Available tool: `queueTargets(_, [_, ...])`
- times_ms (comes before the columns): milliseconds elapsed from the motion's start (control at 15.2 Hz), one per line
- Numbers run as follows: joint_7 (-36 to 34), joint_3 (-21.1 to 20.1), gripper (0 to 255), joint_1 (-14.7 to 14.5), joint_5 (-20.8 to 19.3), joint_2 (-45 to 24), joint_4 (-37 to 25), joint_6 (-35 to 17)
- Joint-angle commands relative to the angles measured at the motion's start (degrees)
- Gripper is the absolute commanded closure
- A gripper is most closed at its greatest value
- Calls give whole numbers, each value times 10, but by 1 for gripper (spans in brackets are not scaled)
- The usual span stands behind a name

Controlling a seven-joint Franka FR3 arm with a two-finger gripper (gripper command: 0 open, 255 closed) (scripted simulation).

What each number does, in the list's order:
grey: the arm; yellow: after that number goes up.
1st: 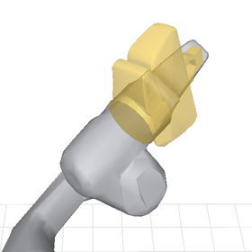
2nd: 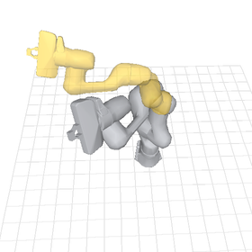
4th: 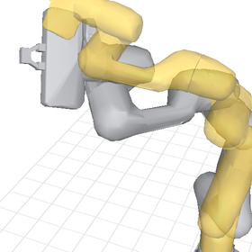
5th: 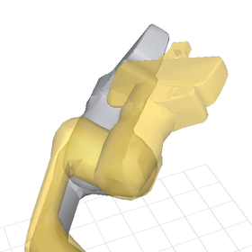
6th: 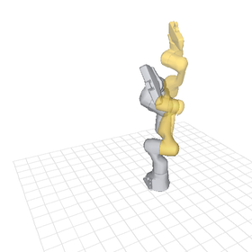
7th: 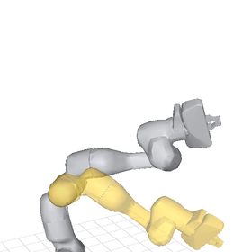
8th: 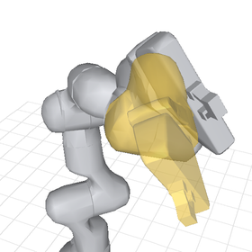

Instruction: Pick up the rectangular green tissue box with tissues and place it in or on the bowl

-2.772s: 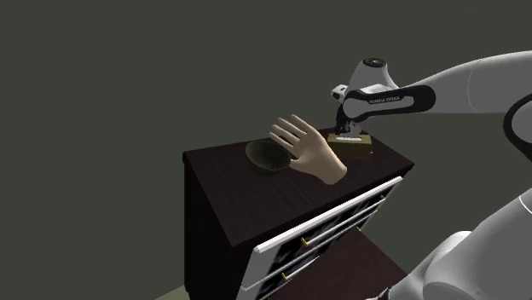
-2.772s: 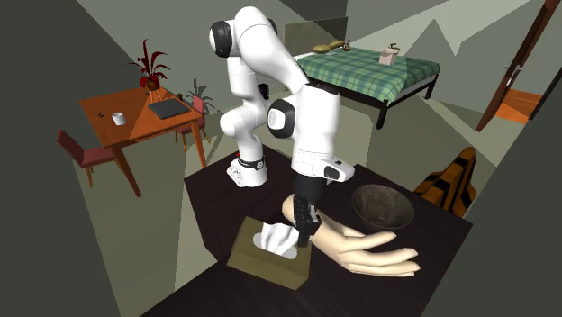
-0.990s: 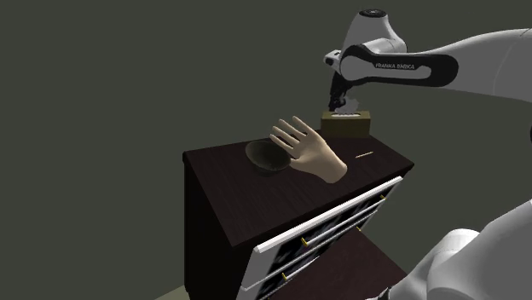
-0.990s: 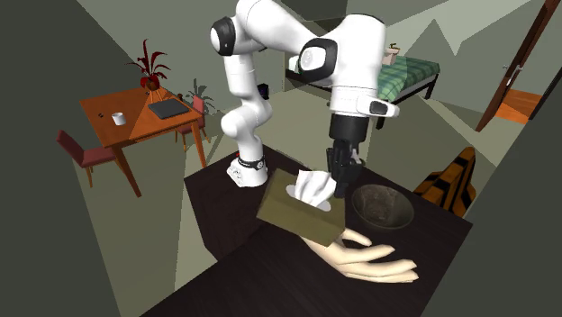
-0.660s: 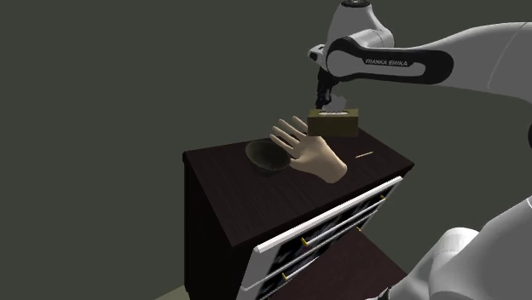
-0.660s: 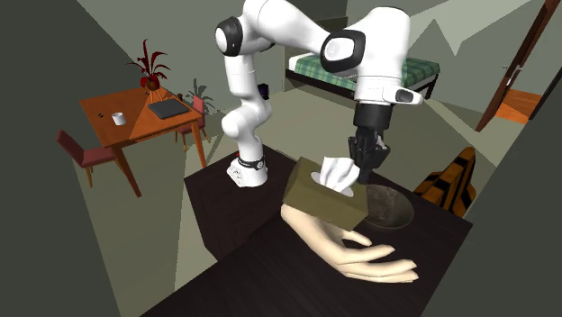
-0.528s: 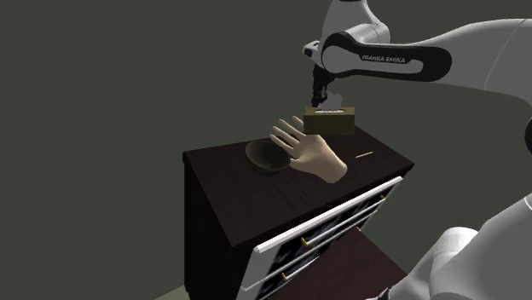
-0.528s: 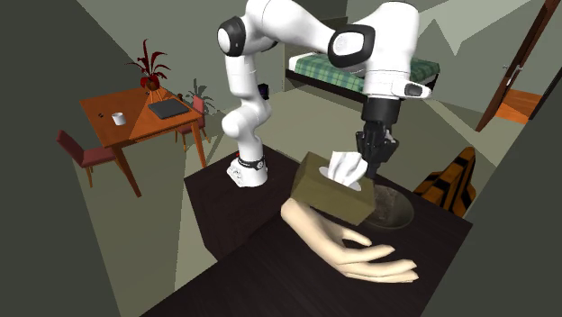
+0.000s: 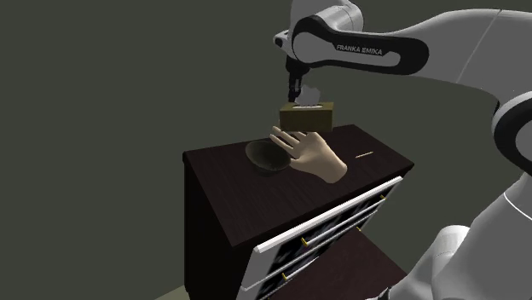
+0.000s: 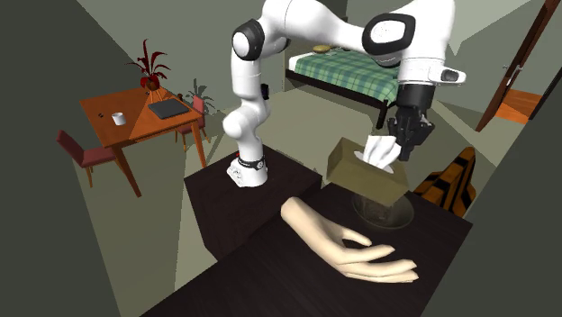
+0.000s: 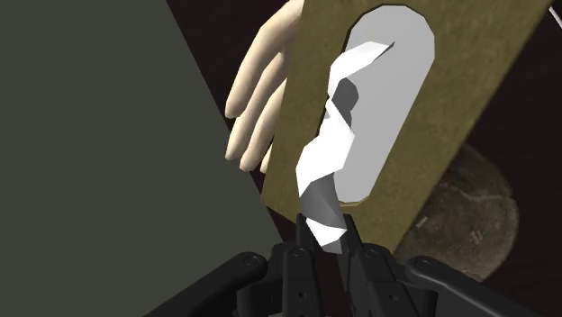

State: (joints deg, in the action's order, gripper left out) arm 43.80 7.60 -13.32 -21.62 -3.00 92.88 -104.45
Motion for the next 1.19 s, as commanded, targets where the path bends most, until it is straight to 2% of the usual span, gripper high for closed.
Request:
queueTargets(0, [-20, -12, 255, -14, -1, -22, -34, 22])
queueTargets(198, [-46, -28, 255, -34, -1, -63, -99, 57])
queueTargets(1122, [-84, -26, 255, -31, -11, -53, 20, -45])
